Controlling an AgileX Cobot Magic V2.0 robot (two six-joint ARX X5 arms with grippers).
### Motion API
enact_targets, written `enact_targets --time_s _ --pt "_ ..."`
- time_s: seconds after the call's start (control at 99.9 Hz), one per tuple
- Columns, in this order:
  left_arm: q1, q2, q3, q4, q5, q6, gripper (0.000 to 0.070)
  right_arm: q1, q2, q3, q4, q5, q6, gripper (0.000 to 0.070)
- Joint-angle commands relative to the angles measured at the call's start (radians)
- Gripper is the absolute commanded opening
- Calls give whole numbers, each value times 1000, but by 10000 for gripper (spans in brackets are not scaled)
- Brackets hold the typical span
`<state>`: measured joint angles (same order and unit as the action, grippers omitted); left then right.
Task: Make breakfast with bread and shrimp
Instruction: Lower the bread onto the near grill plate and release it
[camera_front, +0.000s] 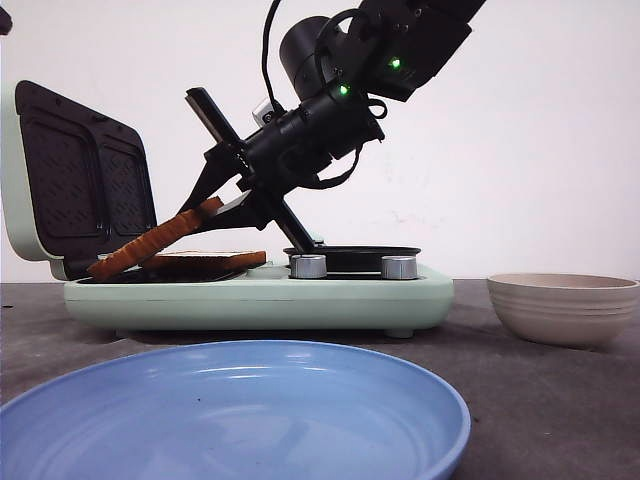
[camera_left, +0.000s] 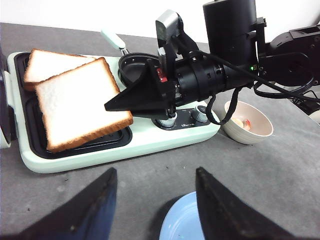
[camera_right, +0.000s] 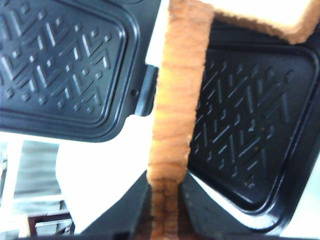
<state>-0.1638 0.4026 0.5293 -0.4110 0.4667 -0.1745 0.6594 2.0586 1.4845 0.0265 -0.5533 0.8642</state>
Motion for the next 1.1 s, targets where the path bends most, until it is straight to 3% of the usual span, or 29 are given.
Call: enact_targets --time_s 0.0,0.4,0.73,1.091 --pt "0 1 0 15 -2 8 242 8 27 23 2 5 14 0" --pt "0 1 0 15 -3 9 242 25 40 23 2 23 -14 13" --pt "0 0 0 15 -2 8 242 26 40 23 -29 58 -65 239" --pt "0 1 0 15 -2 8 242 11 34 24 -95 58 -114 341"
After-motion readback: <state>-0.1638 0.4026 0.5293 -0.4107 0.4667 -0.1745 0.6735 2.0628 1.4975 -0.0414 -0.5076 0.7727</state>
